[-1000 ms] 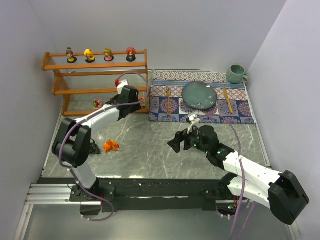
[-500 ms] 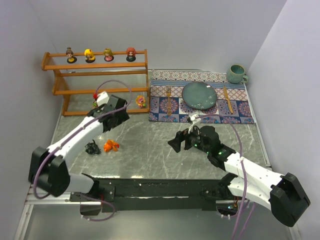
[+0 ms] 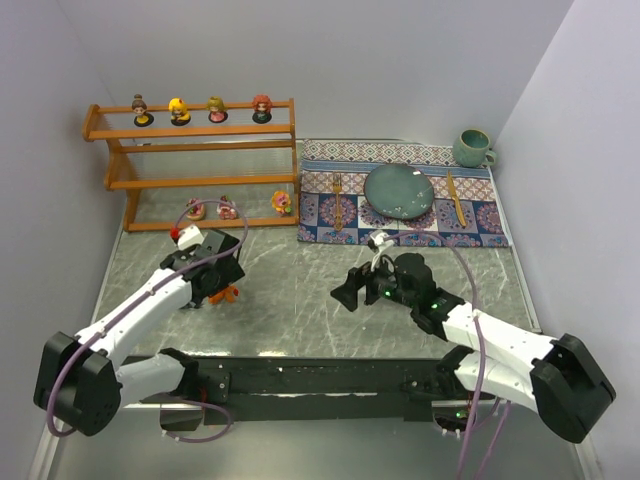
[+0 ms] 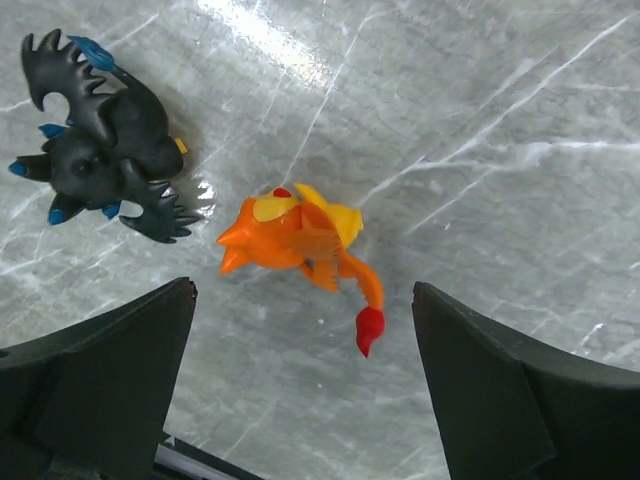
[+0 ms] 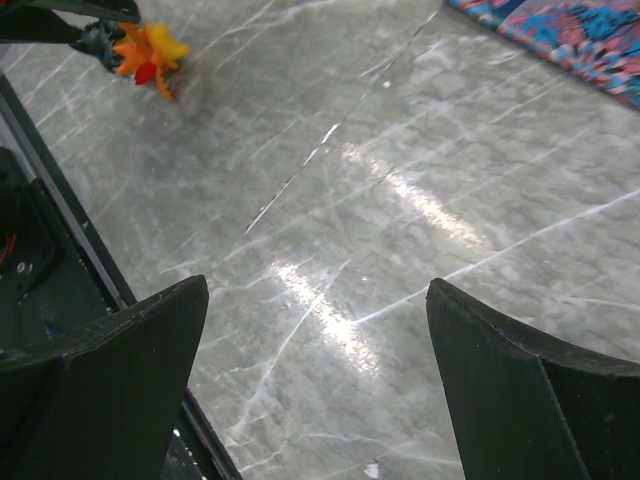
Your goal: Place and organize the plastic toys onto the shelf
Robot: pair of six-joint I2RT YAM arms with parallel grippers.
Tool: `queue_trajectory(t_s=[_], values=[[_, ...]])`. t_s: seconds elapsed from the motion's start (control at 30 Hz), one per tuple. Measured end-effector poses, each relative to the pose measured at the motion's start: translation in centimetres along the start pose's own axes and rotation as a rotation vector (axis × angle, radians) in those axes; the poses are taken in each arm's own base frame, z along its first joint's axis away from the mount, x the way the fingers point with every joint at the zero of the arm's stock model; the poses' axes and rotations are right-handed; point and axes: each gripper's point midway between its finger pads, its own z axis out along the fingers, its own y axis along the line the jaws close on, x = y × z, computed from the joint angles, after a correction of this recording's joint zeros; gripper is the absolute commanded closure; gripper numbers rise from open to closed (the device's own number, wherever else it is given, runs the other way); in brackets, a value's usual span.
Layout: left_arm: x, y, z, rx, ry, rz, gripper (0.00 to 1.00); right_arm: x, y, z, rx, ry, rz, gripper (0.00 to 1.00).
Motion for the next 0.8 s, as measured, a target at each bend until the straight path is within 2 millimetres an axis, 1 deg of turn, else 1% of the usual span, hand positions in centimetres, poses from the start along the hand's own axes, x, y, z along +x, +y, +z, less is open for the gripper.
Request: queue_trajectory(t_s=[0.13,0.27,0.33,0.37,0.43,0.47,0.53,0.57,0.63,0.67,0.73,0.77,0.8], values=[[-0.1,-0.1,0.9,0.017,0.004,-0.01,0.11,0.9,0.8,0.4,-0.027,0.026,0.006,0.03],[-1.0,-1.0,1.7,0.055,0.0,-0.022,0.19,1.4,1.8,0.7,-0.056,0.04,0.002,0.03],[-0.9,-1.3,2.1,0.065,0.01,-0.01,0.22,1.7,2.4,0.8,-0.071,0.046,0.0,0.03],[-0.8,-1.5,2.4,0.067,0.02,-0.003,0.27,1.8,2.8,0.8,-0.079,0.049,-0.001,0.03],[-0.3,-1.6,2.8,0.067,0.044,0.009,0.33,2.0,3.3,0.9,-0.089,0.053,0.0,0.03],[0.1,-1.7,2.9,0.067,0.06,0.016,0.38,2.1,3.5,1.0,-0.093,0.054,-0.001,0.03],[0.4,-1.7,2.9,0.069,0.079,0.024,0.44,2.3,3.9,1.1,-0.103,0.056,-0.003,0.03],[0.5,-2.0,2.8,0.081,0.09,0.02,0.5,2.4,4.1,1.2,-0.105,0.06,-0.002,0.03],[0.9,-2.4,2.5,0.104,0.118,0.015,0.55,2.9,4.4,1.4,-0.11,0.072,0.0,0.03],[1.2,-2.7,2.4,0.119,0.134,0.009,0.61,3.1,4.6,1.6,-0.111,0.078,0.003,0.03],[1.7,-3.3,1.9,0.151,0.165,-0.004,0.65,3.5,4.9,1.9,-0.117,0.085,0.005,0.03],[1.9,-3.6,1.6,0.171,0.179,-0.008,0.74,3.6,5.0,2.0,-0.121,0.088,0.007,0.03],[2.1,-4.0,1.3,0.189,0.193,-0.013,0.79,3.8,5.2,2.3,-0.126,0.089,0.01,0.03]])
